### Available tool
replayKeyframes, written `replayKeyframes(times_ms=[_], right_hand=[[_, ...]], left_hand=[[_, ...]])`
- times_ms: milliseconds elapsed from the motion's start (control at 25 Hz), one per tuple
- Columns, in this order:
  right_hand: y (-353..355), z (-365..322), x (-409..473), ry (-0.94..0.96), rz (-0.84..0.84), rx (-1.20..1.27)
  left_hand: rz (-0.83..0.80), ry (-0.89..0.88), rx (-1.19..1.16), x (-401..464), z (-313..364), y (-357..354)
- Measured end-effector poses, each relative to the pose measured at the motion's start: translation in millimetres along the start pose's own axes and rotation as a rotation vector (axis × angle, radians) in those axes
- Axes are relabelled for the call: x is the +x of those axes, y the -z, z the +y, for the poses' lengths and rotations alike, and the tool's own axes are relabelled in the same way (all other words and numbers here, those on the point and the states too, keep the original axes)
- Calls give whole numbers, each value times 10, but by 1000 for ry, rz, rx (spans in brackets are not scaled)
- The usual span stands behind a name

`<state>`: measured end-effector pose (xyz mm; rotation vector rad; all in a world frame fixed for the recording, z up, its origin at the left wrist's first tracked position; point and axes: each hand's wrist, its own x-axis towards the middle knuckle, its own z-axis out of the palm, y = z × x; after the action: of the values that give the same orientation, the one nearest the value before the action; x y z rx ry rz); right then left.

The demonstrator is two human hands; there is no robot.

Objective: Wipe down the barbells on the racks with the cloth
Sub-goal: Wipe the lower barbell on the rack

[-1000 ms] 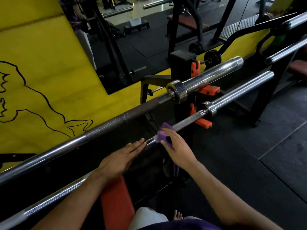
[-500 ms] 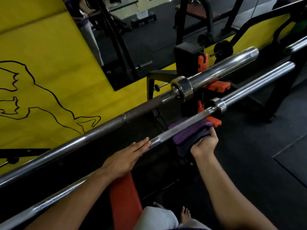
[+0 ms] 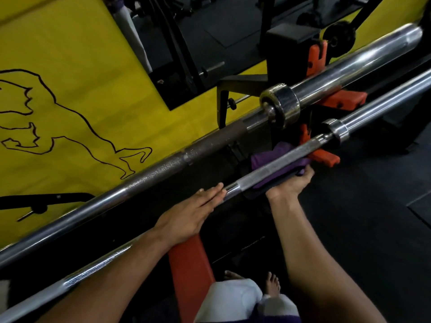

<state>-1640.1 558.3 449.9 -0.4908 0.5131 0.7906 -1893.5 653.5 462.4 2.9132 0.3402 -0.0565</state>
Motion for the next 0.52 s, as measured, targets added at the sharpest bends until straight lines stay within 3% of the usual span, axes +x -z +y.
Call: replayKeyframes(times_ms=[200, 320, 440, 520], right_hand=[[91, 486, -303, -126, 62, -117], [-16, 181, -84, -26, 93, -80], [-122, -217, 249, 144, 3, 56], [-29, -274, 299, 125, -11, 58]], left_hand=[[-52, -26, 207, -6, -16, -42], [-66, -37, 252, -9, -26, -59], [-45, -21, 256, -30, -18, -68], [-32, -18, 239, -18, -11, -68]])
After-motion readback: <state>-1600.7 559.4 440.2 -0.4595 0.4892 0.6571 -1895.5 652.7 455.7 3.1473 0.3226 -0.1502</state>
